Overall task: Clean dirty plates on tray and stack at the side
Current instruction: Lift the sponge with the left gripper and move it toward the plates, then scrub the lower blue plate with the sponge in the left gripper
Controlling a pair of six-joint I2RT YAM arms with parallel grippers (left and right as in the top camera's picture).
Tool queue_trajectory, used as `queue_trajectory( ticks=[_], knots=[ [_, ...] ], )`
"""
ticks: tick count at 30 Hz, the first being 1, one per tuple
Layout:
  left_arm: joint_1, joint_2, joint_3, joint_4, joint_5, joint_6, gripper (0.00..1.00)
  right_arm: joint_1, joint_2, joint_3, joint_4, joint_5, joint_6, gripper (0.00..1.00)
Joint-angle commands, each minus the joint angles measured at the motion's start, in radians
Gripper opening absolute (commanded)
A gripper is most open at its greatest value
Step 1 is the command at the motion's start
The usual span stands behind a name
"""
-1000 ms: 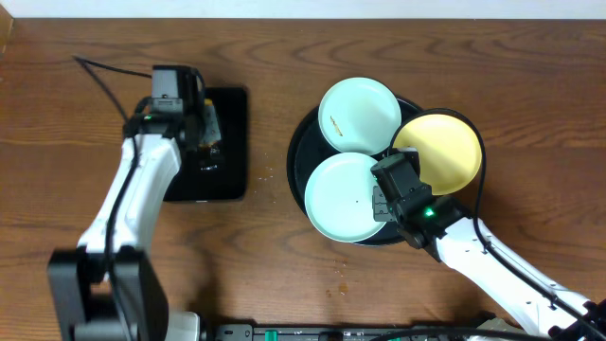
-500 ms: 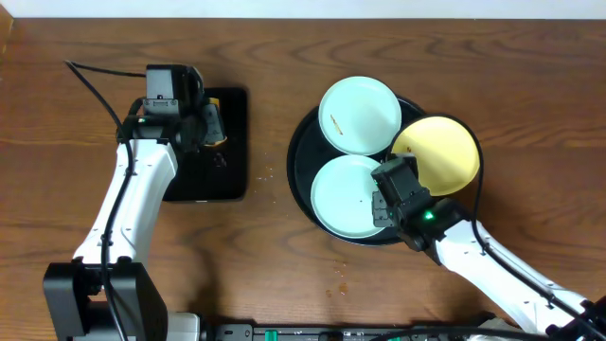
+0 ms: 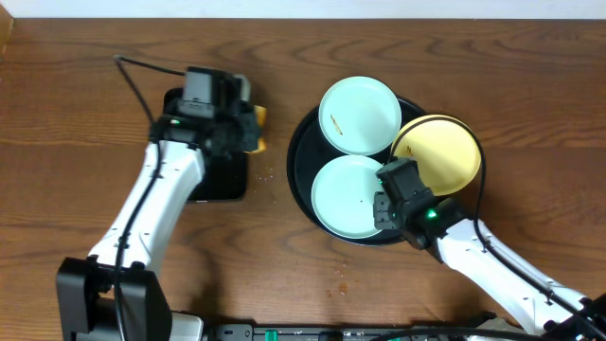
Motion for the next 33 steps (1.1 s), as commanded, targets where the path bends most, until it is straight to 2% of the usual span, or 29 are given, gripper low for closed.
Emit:
queue_trajectory(
  ticks=[1,4,9,14,18,20,23,33],
  knots=[
    [-0.060,0.004,0.000,0.004,0.021,0.018,0.07,-0.063,0.008,-0.006,-0.001,-0.099,0.011,0.45],
    [-0.114,0.004,0.000,0.005,0.021,0.011,0.08,-0.135,0.008,-0.006,0.000,-0.171,0.006,0.44],
    [-0.198,0.004,0.000,0.005,0.021,-0.027,0.07,-0.220,0.008,-0.041,0.023,-0.268,-0.020,0.32],
    [-0.274,0.004,0.000,0.017,0.021,-0.027,0.07,-0.238,0.008,-0.093,0.119,-0.282,-0.028,0.32],
    [-0.327,0.006,0.000,0.042,0.020,-0.036,0.08,-0.238,0.010,-0.111,0.143,-0.285,-0.027,0.27],
    [-0.347,0.008,0.000,0.056,0.020,-0.069,0.07,-0.238,0.013,-0.114,0.143,-0.285,-0.027,0.19],
    [-0.380,0.020,-0.001,0.074,0.020,-0.109,0.08,-0.238,0.021,-0.117,0.151,-0.284,-0.027,0.01],
    [-0.484,0.136,-0.002,0.150,0.018,-0.212,0.08,-0.238,0.030,-0.120,0.161,-0.284,-0.027,0.01]
  ],
)
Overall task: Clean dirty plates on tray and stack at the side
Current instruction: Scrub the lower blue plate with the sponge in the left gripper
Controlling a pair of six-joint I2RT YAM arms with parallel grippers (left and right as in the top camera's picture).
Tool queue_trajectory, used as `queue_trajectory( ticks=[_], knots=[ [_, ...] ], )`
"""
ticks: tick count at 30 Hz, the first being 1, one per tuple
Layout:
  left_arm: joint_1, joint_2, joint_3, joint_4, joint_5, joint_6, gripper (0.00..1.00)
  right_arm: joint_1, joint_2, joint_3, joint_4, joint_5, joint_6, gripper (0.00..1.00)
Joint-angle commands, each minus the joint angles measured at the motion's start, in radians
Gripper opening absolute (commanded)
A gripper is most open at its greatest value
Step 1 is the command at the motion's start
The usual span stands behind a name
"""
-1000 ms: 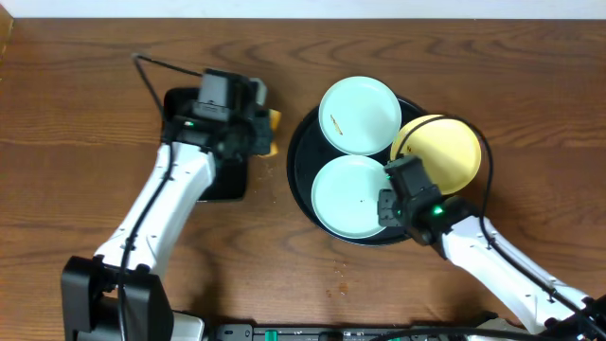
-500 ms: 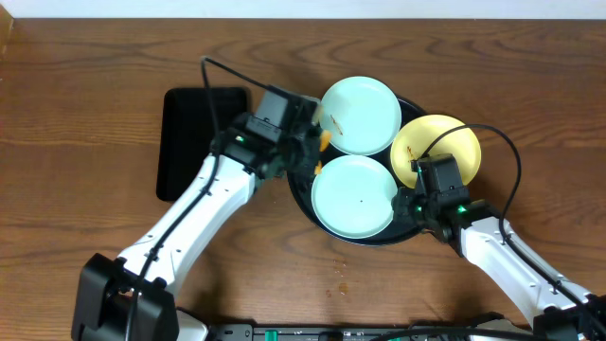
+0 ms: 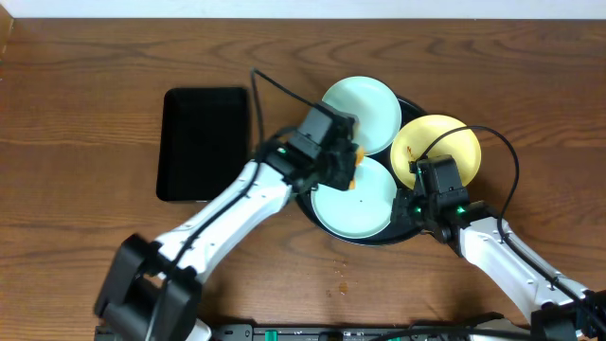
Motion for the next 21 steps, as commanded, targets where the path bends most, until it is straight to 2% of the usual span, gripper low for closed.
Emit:
queue_trajectory(
  ticks=[1,12,21],
  knots=[
    [-0.025,0.040,-0.002,0.023,0.010,-0.072,0.07,-0.006,0.013,-0.010,0.002,-0.006,-0.004,0.01],
    [-0.089,0.132,-0.002,0.055,-0.018,-0.303,0.07,-0.006,0.026,-0.011,0.008,-0.007,-0.004,0.01],
    [-0.151,0.216,-0.002,0.120,-0.026,-0.294,0.07,-0.006,0.027,-0.011,0.010,-0.007,-0.004,0.01]
  ],
)
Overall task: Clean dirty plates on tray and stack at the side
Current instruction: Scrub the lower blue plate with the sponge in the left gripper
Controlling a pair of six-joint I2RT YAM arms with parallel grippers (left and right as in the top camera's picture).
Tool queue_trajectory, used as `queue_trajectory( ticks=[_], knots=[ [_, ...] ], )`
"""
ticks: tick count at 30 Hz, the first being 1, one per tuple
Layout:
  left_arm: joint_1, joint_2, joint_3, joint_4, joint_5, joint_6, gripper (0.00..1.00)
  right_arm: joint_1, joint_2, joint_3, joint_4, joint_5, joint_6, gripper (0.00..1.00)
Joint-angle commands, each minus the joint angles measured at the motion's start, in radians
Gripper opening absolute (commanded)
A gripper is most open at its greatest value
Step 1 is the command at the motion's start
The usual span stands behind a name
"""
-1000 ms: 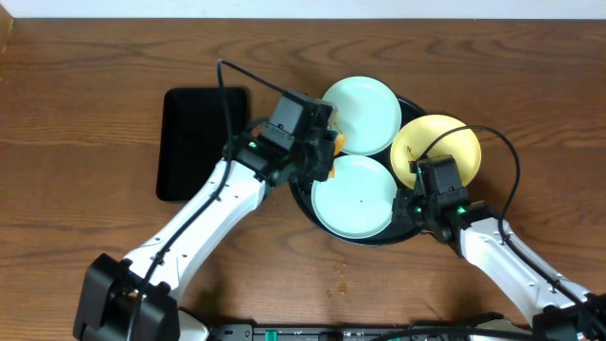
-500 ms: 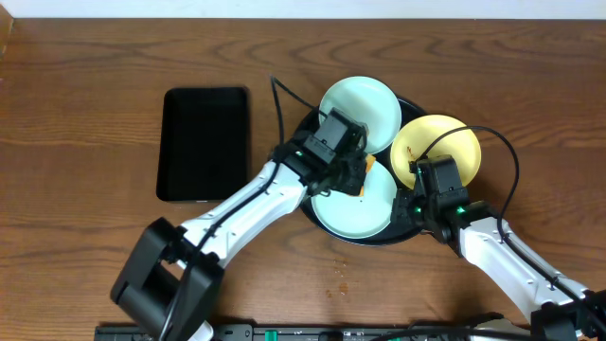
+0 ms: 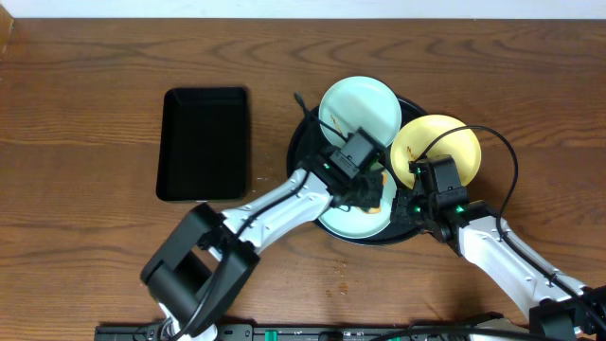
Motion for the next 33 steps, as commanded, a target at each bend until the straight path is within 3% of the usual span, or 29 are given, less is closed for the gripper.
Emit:
queue_trajectory(
  ticks=[1,7,12,18,33],
  knots=[
    [-0.013,0.038,-0.002,0.019,-0.014,-0.016,0.08,-0.006,0.014,-0.011,-0.001,-0.006,-0.004,0.01],
    [-0.018,0.098,-0.002,0.029,-0.016,-0.015,0.08,-0.006,0.014,-0.011,-0.001,-0.006,-0.004,0.01],
    [-0.018,0.108,-0.002,0.002,-0.123,-0.010,0.07,-0.006,0.014,-0.011,-0.001,-0.006,-0.004,0.01],
    [-0.018,0.108,-0.002,-0.021,-0.166,0.080,0.07,-0.006,0.014,-0.011,-0.001,-0.006,-0.004,0.01],
    [-0.017,0.082,-0.002,-0.105,-0.521,0.165,0.08,-0.006,0.014,-0.011,-0.002,-0.006,-0.005,0.01]
  ],
)
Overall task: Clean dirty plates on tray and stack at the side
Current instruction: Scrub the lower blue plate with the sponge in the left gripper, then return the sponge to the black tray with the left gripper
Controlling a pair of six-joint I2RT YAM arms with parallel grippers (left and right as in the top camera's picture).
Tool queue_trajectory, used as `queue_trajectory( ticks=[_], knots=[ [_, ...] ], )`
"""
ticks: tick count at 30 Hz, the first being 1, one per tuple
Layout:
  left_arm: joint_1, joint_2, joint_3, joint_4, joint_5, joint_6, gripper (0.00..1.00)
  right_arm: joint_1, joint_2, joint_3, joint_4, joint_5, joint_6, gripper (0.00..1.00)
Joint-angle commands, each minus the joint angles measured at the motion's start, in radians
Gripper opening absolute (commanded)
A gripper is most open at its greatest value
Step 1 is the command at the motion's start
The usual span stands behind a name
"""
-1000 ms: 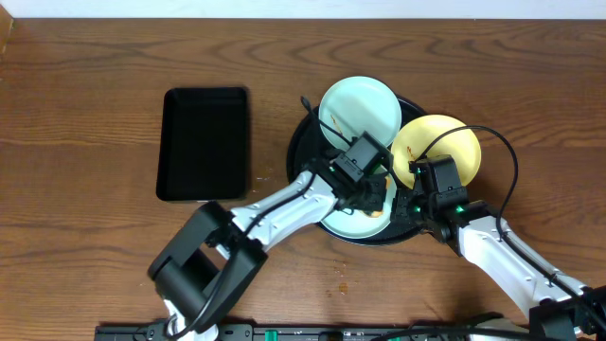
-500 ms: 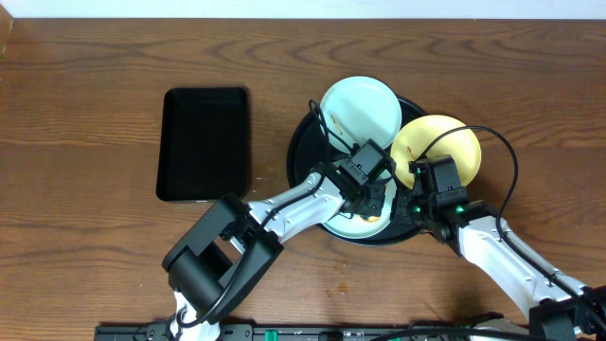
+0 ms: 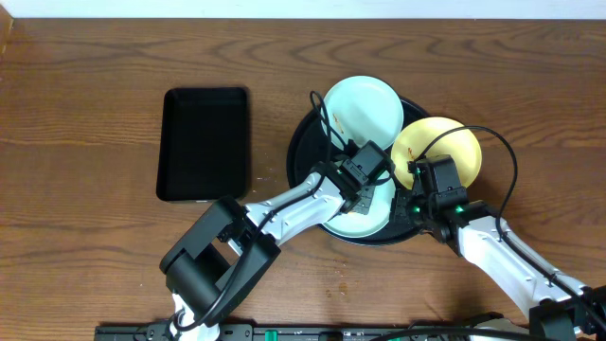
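A round black tray (image 3: 301,156) holds three plates. The upper mint plate (image 3: 365,112) has a small streak of dirt on it. The lower mint plate (image 3: 371,220) is mostly covered by my left arm. My left gripper (image 3: 367,192) points down onto this plate, and the orange sponge is hidden beneath its fingers. A yellow plate (image 3: 443,150) sits at the tray's right. My right gripper (image 3: 414,173) rests at the yellow plate's lower left rim, beside the lower mint plate. I cannot tell whether its fingers are open or shut.
A black rectangular tray (image 3: 205,144) lies on the wooden table to the left. A few crumbs (image 3: 339,275) lie on the table in front of the round tray. Cables loop over the plates from both wrists.
My left gripper has shifted a little to the right and forward over the lower mint plate, and the orange sponge no longer shows. The right arm has not moved.
My left gripper was at the rectangular tray with the orange sponge, and my right gripper lay on the lower mint plate. Then the left held the sponge at that plate's upper edge, the right at the yellow plate's rim. The left has since been further over the plate.
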Motion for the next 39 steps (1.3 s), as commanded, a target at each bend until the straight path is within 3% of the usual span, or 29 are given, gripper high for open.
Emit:
queue_trajectory(
  ticks=[1,11,16,22,28,33,39],
  knots=[
    [0.012,0.008,-0.011,-0.036,-0.219,0.048,0.08,-0.006,0.013,-0.011,-0.003,0.004,-0.004,0.01],
    [0.012,-0.023,-0.002,-0.077,-0.514,0.082,0.08,-0.006,0.013,-0.011,-0.006,0.004,-0.005,0.02],
    [0.012,-0.155,0.017,-0.094,-0.539,0.082,0.08,-0.006,0.013,-0.011,-0.005,0.005,-0.005,0.31],
    [0.037,-0.350,0.017,-0.098,-0.521,0.082,0.08,-0.006,0.013,-0.011,-0.005,0.005,-0.005,0.44],
    [0.133,-0.439,0.017,-0.171,-0.494,0.082,0.08,0.005,0.023,-0.011,0.014,0.008,-0.004,0.44],
    [0.307,-0.428,0.016,-0.235,-0.290,0.143,0.08,0.020,0.076,-0.011,0.045,0.008,-0.004,0.43],
    [0.546,-0.427,0.014,-0.268,-0.199,0.183,0.08,0.020,0.090,-0.011,0.056,0.007,-0.004,0.25]
  ],
)
